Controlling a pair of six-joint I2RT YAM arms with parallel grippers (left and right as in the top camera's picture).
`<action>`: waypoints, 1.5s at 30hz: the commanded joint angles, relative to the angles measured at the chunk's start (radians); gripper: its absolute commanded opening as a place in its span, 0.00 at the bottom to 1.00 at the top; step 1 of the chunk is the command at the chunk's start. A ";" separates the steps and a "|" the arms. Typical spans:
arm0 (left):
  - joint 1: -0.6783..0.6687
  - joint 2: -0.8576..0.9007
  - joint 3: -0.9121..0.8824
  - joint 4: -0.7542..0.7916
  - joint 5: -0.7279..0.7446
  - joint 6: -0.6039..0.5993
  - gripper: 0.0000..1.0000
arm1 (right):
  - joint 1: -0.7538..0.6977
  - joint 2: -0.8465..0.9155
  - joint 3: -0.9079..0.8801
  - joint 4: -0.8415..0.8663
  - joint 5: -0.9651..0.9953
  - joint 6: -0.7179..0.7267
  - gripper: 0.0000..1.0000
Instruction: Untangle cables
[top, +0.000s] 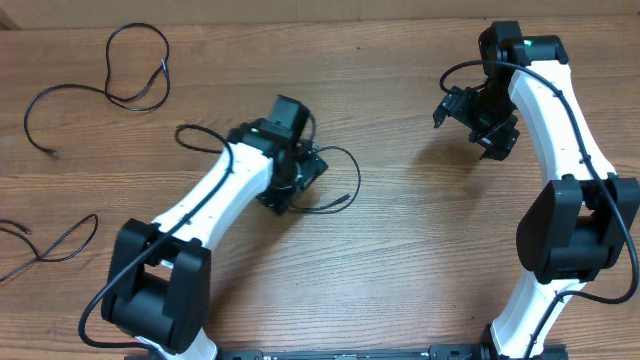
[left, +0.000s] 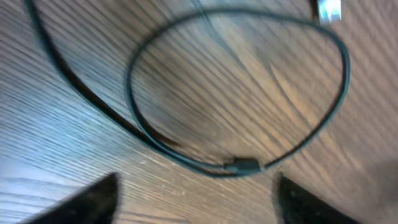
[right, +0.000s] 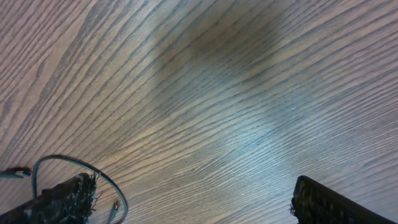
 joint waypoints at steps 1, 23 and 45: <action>-0.030 -0.010 0.008 -0.020 -0.046 -0.089 0.63 | 0.006 -0.017 0.014 0.004 -0.002 -0.005 1.00; 0.003 0.152 0.008 -0.154 -0.145 -0.239 0.76 | 0.006 -0.017 0.014 0.013 -0.003 -0.005 1.00; 0.015 0.250 0.006 -0.177 -0.248 -0.170 0.45 | 0.006 -0.017 0.014 0.013 -0.002 -0.005 1.00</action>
